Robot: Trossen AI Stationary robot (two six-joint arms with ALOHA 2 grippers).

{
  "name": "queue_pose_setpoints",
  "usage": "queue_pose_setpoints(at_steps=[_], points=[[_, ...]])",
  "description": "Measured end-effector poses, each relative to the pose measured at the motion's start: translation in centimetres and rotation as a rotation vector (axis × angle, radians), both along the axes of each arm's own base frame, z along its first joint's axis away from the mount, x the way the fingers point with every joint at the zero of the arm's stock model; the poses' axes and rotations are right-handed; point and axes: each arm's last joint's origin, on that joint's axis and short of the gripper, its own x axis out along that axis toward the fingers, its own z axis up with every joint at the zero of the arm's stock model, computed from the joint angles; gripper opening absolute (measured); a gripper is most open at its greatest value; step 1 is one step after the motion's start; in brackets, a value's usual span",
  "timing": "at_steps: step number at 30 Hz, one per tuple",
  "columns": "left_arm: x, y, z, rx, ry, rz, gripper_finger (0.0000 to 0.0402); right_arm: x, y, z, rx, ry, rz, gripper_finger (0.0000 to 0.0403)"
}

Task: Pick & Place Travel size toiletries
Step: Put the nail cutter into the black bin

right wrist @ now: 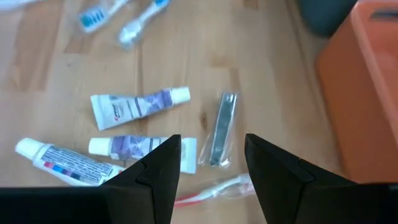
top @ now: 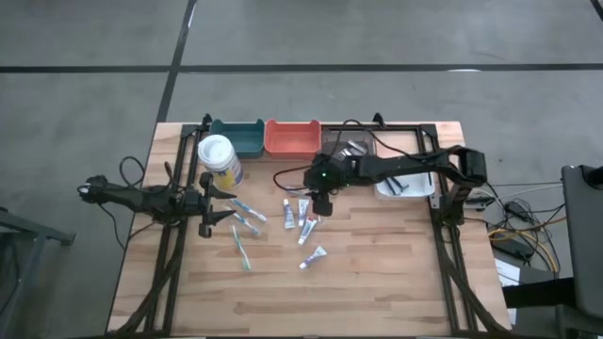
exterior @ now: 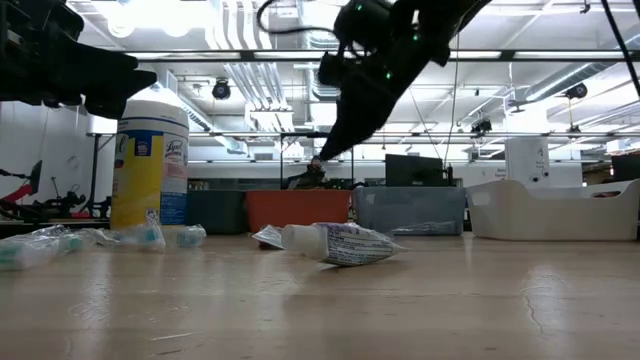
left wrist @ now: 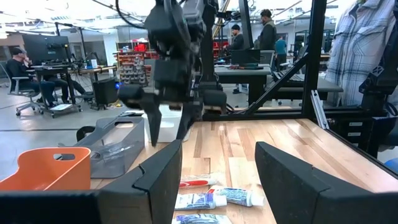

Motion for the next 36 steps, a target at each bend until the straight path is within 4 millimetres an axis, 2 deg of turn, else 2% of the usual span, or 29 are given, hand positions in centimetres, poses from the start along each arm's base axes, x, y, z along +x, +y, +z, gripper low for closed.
queue_pose_setpoints(at_steps=[7, 15, 24, 36], points=[[0.0, 0.0, 0.0, 0.0, 0.0, 0.0, 0.0209, 1.1, -0.2, -2.5, 0.023, 0.026, -0.02, 0.0173], [0.0, 0.0, 0.0, 0.0, 0.0, 0.0, 0.0209, 2.3, -0.6, -3.8, 0.001, -0.025, -0.008, 0.0173], [0.0, 0.0, 0.0, 0.0, 0.0, 0.0, 0.0209, 3.4, -1.9, -6.3, 0.007, -0.007, -0.038, 0.0173], [0.0, 0.0, 0.0, 0.001, 0.002, 0.0, 0.0209, 3.7, -2.7, -7.6, 0.009, 0.015, -0.056, 0.0173]])
